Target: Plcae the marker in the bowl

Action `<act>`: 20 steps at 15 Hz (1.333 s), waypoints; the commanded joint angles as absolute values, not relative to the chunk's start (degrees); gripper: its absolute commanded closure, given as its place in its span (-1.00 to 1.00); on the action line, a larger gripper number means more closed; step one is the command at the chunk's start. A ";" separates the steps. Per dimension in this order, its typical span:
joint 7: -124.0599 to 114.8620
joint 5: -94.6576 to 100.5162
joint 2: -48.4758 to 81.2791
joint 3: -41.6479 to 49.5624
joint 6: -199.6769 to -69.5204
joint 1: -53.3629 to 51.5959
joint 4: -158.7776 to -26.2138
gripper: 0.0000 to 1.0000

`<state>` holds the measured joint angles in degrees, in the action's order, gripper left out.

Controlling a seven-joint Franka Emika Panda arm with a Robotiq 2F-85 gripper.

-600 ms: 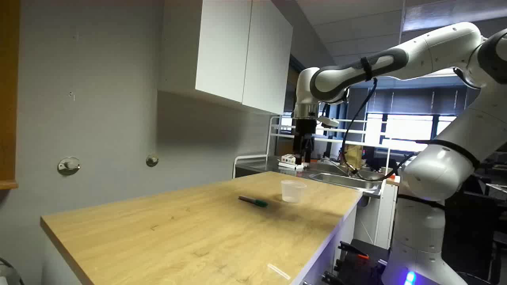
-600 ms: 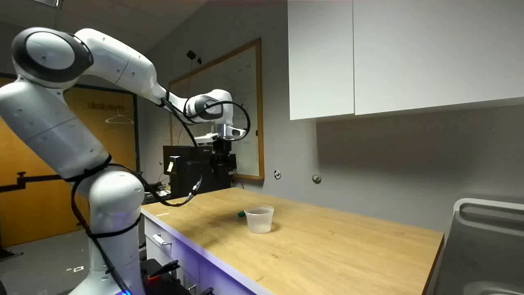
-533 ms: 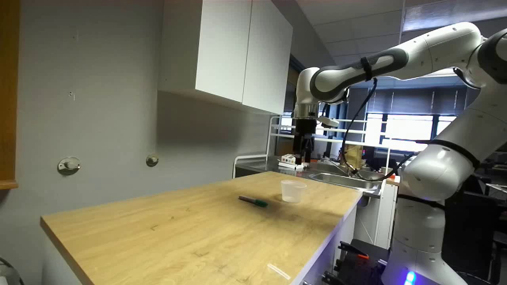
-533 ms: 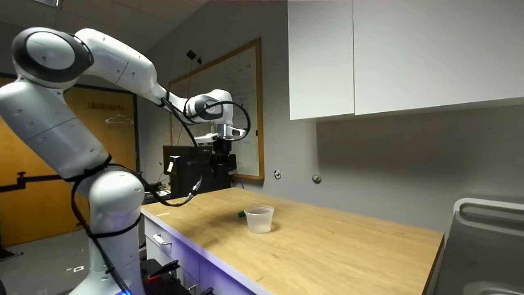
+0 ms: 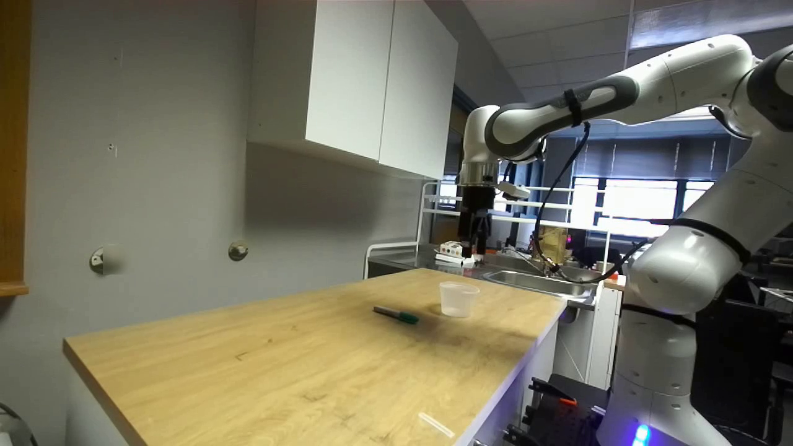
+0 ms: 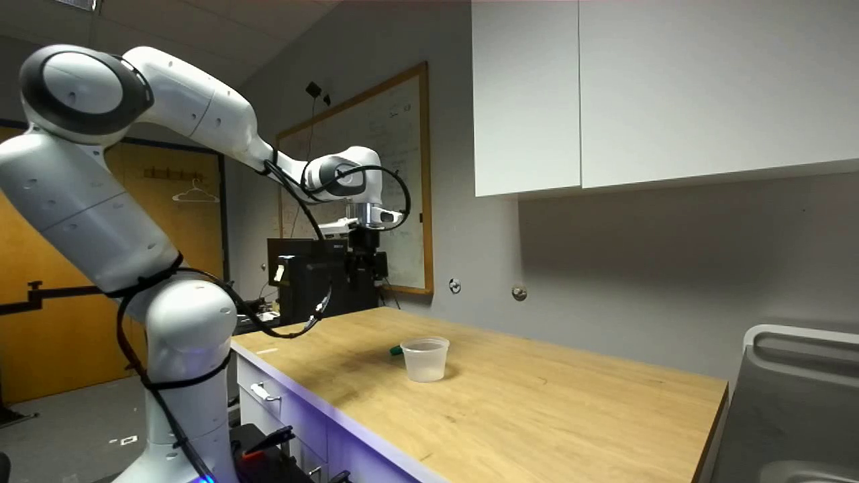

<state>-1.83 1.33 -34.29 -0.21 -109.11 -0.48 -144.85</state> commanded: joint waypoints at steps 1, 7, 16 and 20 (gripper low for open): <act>-1.73 1.21 -34.27 -0.40 -108.99 -0.27 -144.75 -1.00; -1.83 1.09 -33.55 -0.12 -108.86 -0.03 -144.05 -1.00; -2.34 1.79 -22.16 -3.27 -118.40 -2.03 -138.25 -1.00; -2.70 1.78 -15.18 -4.49 -120.99 -2.64 -133.84 -1.00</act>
